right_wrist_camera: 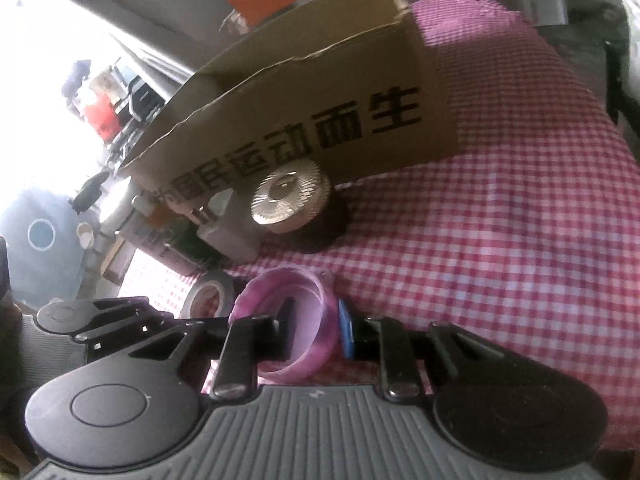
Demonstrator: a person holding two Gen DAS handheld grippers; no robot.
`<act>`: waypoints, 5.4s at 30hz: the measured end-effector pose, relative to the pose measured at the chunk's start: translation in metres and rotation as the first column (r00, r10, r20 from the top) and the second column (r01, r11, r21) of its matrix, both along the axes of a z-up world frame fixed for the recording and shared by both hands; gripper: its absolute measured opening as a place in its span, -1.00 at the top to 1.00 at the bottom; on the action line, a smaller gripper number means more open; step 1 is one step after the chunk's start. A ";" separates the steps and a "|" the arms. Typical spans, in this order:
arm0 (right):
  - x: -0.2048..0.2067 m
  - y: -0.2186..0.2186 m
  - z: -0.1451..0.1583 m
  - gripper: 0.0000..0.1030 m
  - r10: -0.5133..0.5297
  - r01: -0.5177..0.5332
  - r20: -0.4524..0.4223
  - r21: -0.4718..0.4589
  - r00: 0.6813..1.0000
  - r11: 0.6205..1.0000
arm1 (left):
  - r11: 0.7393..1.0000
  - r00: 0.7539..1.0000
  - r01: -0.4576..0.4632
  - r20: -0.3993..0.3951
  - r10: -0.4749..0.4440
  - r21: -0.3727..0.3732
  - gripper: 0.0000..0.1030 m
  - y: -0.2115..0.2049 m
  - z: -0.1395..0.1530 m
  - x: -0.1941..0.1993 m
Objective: Organize rigid objects
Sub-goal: 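Move both tools back to the pink ring on the table, then grasp the pink ring rim with the right gripper while the left gripper closes on it, then carry the pink ring into the cardboard box and open both grippers, then move both tools back toward the black tape roll on the table, then grasp the black tape roll with the right gripper while the left gripper closes on it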
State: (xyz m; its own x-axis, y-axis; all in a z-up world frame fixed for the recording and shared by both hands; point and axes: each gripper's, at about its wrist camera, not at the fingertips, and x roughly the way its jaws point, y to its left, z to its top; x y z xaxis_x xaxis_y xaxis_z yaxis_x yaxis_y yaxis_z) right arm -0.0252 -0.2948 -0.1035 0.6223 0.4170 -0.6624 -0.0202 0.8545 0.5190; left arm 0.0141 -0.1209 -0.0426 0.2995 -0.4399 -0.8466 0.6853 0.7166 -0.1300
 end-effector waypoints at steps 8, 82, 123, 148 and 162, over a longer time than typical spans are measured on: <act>-0.012 -0.028 0.000 0.54 -0.061 0.061 -0.007 0.021 0.998 0.998 | 0.997 0.994 0.080 0.079 -0.081 0.023 -0.34 -0.023 -0.002 -0.006; 0.274 0.044 0.043 0.50 0.360 -0.315 -0.344 0.182 0.867 0.932 | 0.964 0.976 -0.190 -0.072 0.206 0.184 -0.39 0.036 0.045 0.201; 0.048 -0.048 0.117 -0.28 0.011 -0.035 0.123 0.192 0.992 0.981 | 0.921 0.913 -0.341 0.168 0.372 -0.186 -0.72 0.087 0.119 0.051; 0.043 0.073 0.034 0.35 0.243 -0.246 -0.066 -0.047 0.968 0.968 | 0.982 0.973 -0.185 0.145 0.178 0.034 -0.20 0.057 0.009 0.011; 0.036 0.064 0.032 0.58 0.211 -0.217 -0.071 -0.100 0.975 0.971 | 0.997 0.986 -0.072 0.153 0.073 -0.011 -0.11 0.032 0.004 -0.009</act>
